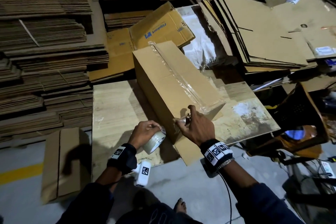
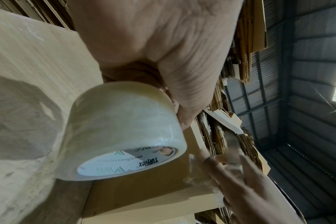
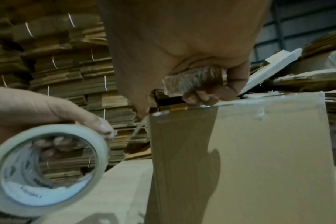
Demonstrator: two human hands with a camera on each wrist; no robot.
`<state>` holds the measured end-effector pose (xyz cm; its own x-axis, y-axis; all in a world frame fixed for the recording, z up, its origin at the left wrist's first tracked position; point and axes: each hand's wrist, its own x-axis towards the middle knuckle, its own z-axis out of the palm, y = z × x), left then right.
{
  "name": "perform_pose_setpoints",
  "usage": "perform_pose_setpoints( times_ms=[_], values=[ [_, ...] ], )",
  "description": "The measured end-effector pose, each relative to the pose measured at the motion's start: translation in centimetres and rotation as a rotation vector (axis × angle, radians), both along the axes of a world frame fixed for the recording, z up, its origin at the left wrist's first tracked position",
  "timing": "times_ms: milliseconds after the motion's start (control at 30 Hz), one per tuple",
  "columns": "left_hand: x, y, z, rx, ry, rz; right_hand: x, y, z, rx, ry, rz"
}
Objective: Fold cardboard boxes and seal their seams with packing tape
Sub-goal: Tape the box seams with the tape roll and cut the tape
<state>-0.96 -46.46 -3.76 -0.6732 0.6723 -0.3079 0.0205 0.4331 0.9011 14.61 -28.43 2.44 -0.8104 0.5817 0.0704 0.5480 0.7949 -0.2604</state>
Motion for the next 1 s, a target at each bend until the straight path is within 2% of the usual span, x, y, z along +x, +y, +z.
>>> perform_pose_setpoints(
  times_ms=[233,467,800,900,1000],
  values=[
    [0.5,-1.2,-0.2,-0.014,-0.026,0.057,-0.6,0.7,-2.2,0.082,-0.14,0.034],
    [1.4,-1.0,-0.1,-0.003,-0.024,0.061,-1.7,1.3,-2.0,0.153,-0.311,0.107],
    [2.8,0.1,0.1,0.043,0.008,0.157,-1.2,2.5,-2.0,0.25,-0.388,0.257],
    [3.3,0.6,0.2,0.065,0.003,0.189,-0.8,3.4,-1.4,0.082,-0.317,0.309],
    [3.6,1.6,0.1,0.091,-0.007,0.253,-0.1,5.6,-0.7,-0.323,-0.189,0.332]
  ],
)
